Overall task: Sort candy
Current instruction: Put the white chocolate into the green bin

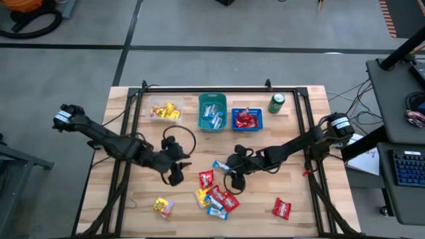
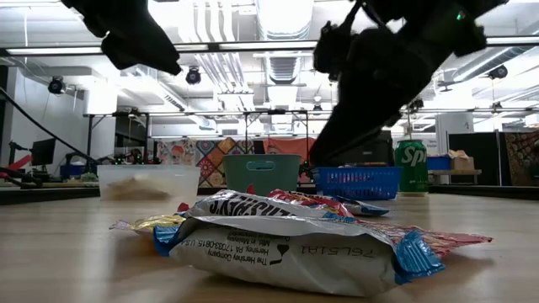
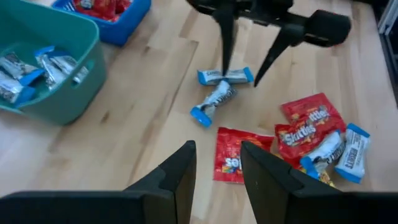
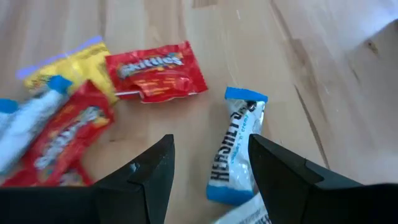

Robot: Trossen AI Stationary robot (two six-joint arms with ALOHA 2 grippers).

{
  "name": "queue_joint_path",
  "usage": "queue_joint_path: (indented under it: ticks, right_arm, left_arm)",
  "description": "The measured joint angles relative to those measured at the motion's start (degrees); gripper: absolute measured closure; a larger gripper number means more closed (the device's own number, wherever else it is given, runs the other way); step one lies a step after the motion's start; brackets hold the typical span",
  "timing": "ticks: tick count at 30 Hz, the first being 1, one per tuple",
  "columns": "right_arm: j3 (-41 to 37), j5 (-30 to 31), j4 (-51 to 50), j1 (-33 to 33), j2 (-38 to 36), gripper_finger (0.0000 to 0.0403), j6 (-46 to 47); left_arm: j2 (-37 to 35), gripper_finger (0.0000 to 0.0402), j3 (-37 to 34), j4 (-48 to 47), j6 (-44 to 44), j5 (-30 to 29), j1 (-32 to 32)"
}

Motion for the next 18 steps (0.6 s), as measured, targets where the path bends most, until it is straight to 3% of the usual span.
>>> queue_joint_path:
  ticks: [8, 18]
  right_arm:
    - [0.0, 4.8, 3.7, 0.0, 5.2, 0.0207, -1.1]
    - [0.0, 4.8, 4.2, -0.8, 8.7, 0.022, -1.3]
  left_arm:
    - [5.2, 0.0292, 0.0, 1.1, -3.3, -2.1, -2.2]
    - [8.5, 0.0292, 0.1, 2.9, -3.6, -2.8, -2.2]
